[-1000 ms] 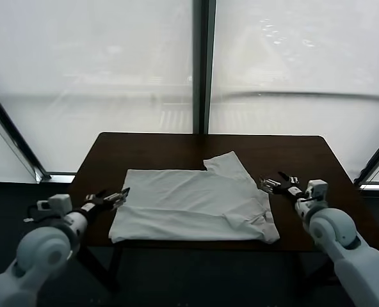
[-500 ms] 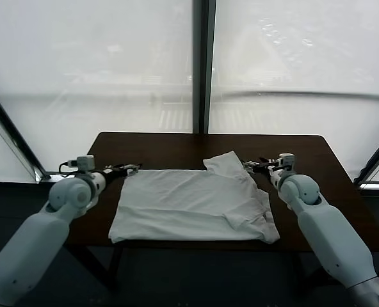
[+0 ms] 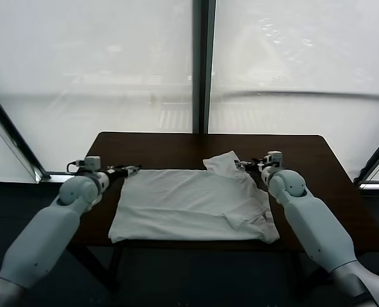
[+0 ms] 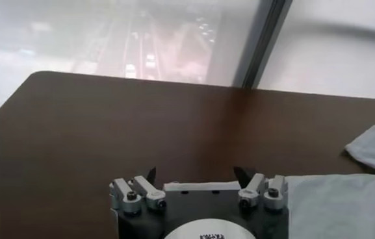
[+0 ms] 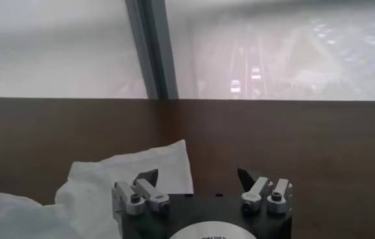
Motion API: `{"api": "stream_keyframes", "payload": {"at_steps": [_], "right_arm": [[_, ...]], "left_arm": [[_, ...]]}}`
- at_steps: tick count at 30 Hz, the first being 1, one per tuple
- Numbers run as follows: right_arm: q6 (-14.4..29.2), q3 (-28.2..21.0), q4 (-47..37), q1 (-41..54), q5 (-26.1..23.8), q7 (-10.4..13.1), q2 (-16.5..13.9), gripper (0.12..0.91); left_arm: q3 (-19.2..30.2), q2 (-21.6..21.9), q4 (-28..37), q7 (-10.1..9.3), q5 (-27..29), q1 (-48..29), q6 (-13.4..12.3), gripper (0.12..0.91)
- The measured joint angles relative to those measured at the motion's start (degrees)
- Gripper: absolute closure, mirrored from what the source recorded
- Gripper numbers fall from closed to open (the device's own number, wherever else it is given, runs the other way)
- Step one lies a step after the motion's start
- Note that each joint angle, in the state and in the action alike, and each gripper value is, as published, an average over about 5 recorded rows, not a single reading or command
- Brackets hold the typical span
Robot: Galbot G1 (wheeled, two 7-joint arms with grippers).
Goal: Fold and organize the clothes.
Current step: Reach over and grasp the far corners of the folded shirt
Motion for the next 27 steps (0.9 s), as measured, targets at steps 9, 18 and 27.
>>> {"api": "stream_keyframes", "payload": {"at_steps": [9,18,27], "right_arm": [[-0.1,0.4,-1.4,-0.2,0.0,-0.1,0.9,0.452],[-0.1,0.4,-2.0,0.1,0.0,-0.1,1.5,0.600],[0.0,0.6,-2.5,0.1,-0.2,-0.1,1.8,0.870]], "left_arm": [[-0.4,0.1,2.1,0.47,0.3,0.2,-0.4,0.154],[-1.0,0.1,1.8,1.35,0.3,1.2,-0.4,0.235],[-0.9,0.0,1.7,2.47,1.5,1.3,-0.7,0.376]]}}
